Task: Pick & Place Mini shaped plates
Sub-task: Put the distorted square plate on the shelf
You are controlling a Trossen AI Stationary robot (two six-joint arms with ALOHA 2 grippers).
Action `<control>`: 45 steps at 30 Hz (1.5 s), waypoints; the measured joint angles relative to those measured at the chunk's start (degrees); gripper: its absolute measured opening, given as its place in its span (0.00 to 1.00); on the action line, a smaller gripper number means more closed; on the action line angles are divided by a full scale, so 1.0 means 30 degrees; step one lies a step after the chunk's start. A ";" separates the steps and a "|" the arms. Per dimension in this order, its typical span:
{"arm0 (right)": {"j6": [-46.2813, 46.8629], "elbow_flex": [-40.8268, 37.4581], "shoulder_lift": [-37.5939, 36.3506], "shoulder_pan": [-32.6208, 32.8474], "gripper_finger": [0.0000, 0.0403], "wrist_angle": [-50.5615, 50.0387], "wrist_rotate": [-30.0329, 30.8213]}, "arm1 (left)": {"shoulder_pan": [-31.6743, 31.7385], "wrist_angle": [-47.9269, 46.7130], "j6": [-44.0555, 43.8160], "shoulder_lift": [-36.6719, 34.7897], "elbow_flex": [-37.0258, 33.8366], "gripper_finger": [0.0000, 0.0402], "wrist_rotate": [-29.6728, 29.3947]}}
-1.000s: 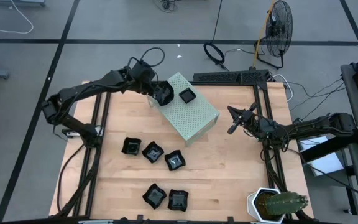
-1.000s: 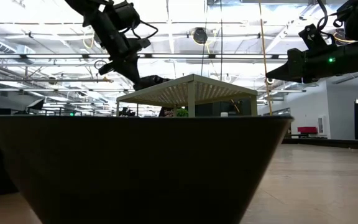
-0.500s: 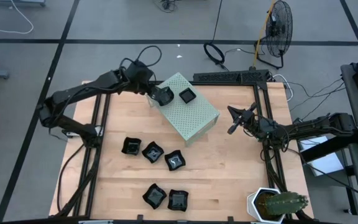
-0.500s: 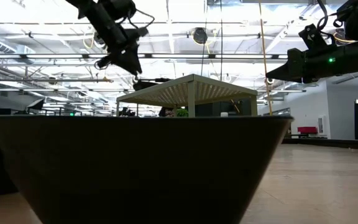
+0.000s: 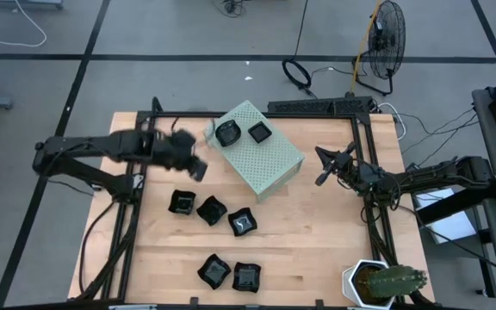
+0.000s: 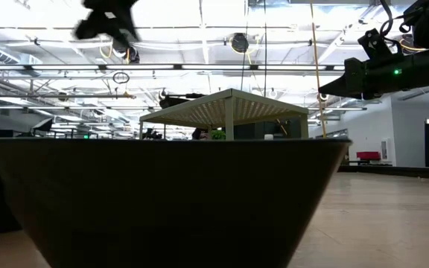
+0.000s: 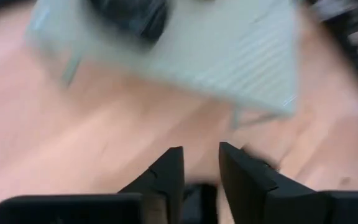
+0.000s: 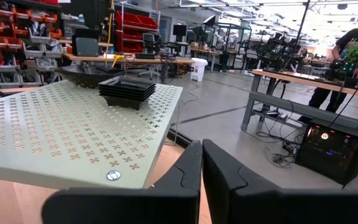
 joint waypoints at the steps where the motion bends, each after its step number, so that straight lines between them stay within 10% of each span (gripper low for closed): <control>1: 0.0000 0.0005 0.0000 0.0004 0.01 -0.0003 0.0000 | -0.0878 -0.1239 -0.1596 0.0028 0.0000 0.28 -0.0609; 9: 0.0000 0.0007 0.0000 0.0007 0.01 0.0001 0.0000 | -0.6737 -0.8947 -1.4043 0.2288 -0.0037 0.55 -0.2482; 16: 0.0000 0.0005 -0.0002 0.0000 0.01 -0.0009 0.0000 | -0.8807 -0.8476 -1.8268 0.3555 -0.2709 0.64 -0.0592; 31: 0.0000 0.0007 -0.0007 0.0002 0.01 0.0001 0.0000 | -0.8373 -0.3120 -1.9358 0.3548 -0.9880 0.57 0.2221; 45: 0.0000 0.0002 -0.0007 0.0003 0.01 -0.0002 0.0000 | -0.7624 0.1042 -1.7565 0.3548 -1.1140 0.57 0.1211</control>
